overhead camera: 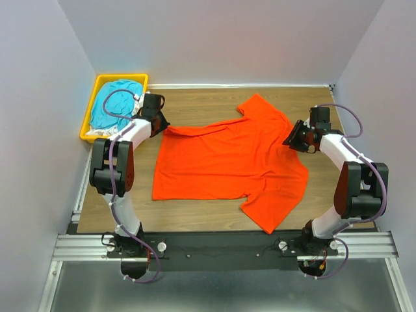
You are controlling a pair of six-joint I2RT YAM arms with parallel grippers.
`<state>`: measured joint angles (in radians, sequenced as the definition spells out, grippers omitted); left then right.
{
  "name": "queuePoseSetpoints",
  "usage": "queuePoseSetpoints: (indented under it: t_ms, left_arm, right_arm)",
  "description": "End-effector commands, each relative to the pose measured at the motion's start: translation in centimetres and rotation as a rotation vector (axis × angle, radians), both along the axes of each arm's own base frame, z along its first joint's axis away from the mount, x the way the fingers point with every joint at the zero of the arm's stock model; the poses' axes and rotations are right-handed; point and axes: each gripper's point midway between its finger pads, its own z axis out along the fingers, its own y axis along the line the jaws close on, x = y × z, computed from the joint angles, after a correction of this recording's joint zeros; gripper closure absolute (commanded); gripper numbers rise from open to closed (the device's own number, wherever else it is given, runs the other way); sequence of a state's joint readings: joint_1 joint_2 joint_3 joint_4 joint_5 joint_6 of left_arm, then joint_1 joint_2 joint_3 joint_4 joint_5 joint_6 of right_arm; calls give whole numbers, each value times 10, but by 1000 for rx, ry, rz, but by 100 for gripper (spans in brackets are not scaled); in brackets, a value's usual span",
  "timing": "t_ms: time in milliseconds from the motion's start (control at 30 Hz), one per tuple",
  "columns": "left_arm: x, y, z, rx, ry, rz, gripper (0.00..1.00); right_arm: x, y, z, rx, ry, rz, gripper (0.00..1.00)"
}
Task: Fold and stack the t-shirts
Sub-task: Flatten the tshirt out
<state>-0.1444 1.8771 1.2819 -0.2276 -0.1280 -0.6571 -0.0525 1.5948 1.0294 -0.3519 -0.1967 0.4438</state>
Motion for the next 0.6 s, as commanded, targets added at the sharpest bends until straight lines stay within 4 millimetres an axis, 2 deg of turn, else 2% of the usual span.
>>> queuePoseSetpoints:
  t_ms: [0,167,200,233,267,433,567]
  left_arm:
    - [29,1,13,45,-45,-17,100]
    - [58,-5,13,52,-54,-41,100]
    - [69,-6,22,48,-80,-40,100]
    - [72,-7,13,50,-62,-44,100]
    - [79,-8,12,50,-66,-44,100]
    - [96,-5,12,29,-85,-26,100]
    - [110,1,13,5,-101,-9,100]
  right_arm:
    - [9,-2,3,-11,-23,14,56]
    - [12,-2,4,-17,-27,20,56]
    - [12,-2,3,-18,-23,19,56]
    - [12,-3,4,-22,-26,20,56]
    - [13,-4,4,-26,-27,15,56]
    - [17,-11,2,-54,-24,-18,56]
    - [29,-13,2,-60,-27,-16,56]
